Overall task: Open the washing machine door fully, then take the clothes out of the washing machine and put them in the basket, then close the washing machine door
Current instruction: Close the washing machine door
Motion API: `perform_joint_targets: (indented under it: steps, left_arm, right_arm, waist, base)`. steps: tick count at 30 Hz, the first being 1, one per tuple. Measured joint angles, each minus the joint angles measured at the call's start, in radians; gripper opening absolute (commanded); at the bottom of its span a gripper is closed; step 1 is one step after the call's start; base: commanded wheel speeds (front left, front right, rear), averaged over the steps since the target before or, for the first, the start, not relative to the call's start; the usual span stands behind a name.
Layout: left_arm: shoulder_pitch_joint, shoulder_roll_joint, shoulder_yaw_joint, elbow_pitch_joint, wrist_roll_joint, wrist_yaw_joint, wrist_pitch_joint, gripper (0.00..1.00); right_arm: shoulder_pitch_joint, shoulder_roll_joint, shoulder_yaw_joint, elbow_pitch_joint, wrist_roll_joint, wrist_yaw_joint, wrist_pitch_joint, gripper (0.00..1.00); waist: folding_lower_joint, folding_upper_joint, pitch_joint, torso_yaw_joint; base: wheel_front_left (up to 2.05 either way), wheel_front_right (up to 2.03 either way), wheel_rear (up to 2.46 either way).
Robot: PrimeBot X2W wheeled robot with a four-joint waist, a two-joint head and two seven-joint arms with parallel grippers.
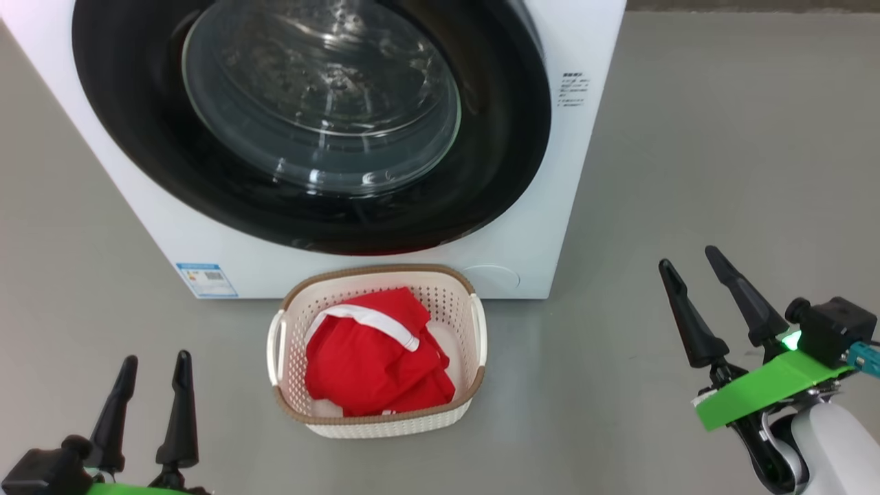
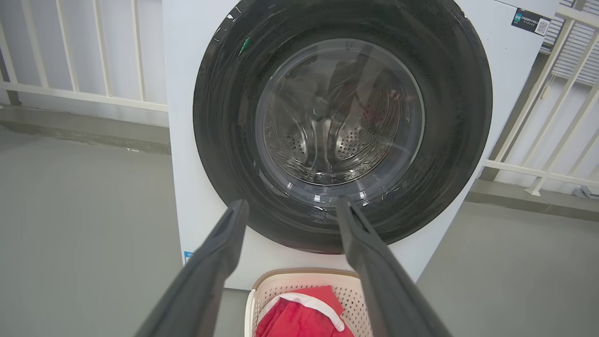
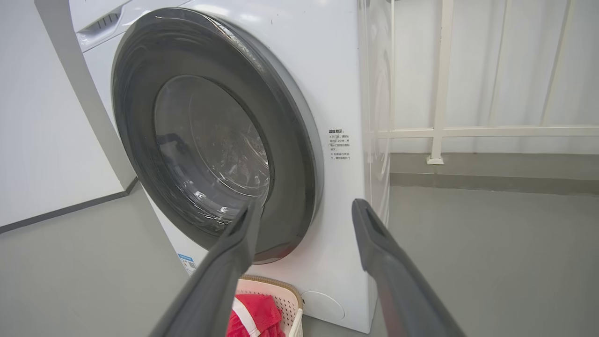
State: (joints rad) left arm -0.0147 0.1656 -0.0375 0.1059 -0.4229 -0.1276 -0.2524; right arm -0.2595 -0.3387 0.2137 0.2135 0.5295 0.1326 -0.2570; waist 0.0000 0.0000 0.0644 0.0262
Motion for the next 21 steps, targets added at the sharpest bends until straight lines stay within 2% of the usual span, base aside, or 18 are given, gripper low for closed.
perform_joint_targets:
  steps: [21]
  left_arm:
    - [0.053,0.008,-0.003,0.014,-0.003,0.000,0.000,1.00]
  right_arm:
    - [0.154,0.046,-0.092,-0.046,-0.045,0.000,0.000,1.00]
  waist:
    - [0.0000,0.0000,-0.062,-0.040]
  base:
    - [0.00,0.00,0.00]
